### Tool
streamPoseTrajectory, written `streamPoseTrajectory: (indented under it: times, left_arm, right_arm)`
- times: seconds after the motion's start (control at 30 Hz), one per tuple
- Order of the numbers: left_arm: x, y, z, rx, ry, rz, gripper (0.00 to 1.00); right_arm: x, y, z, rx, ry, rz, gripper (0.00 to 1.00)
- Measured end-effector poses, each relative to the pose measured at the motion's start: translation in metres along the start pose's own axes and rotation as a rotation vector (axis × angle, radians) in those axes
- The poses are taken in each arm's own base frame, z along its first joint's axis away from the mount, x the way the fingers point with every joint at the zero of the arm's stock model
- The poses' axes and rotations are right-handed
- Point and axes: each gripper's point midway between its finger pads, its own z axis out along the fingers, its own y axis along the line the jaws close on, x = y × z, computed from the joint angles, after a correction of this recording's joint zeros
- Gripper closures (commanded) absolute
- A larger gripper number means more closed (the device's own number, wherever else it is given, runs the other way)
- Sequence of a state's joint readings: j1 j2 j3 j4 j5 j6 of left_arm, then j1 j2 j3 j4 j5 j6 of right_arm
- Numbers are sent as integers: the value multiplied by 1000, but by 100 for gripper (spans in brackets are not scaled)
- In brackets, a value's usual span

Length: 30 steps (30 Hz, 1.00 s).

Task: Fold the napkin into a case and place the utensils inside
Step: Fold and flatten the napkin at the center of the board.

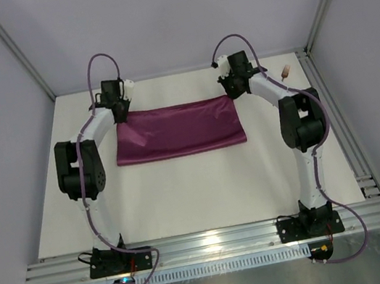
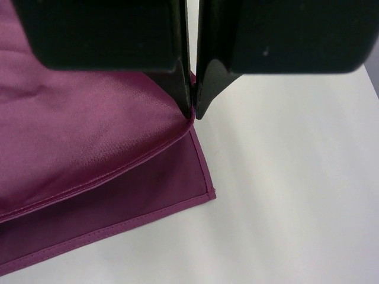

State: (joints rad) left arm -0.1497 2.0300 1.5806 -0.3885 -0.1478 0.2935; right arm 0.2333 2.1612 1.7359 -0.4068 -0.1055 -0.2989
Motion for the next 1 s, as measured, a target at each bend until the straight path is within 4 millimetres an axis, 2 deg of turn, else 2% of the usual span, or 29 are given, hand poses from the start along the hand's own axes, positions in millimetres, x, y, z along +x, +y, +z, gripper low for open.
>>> streamPoseTrajectory:
  times: [0.13, 0.47, 0.83, 1.0]
  left_arm:
    - [1, 1, 12, -13, 15, 2, 100]
    - [6, -2, 35, -14, 46, 5, 100]
    - [13, -6, 43, -5, 69, 8, 99]
    - [17, -8, 46, -2, 79, 10, 100]
  right_arm:
    - [3, 0, 6, 0, 17, 24, 97]
    - [-5, -10, 28, 10, 53, 74, 97]
    - [26, -8, 39, 3, 163, 81, 97]
    - [25, -8, 39, 2, 163, 74, 97]
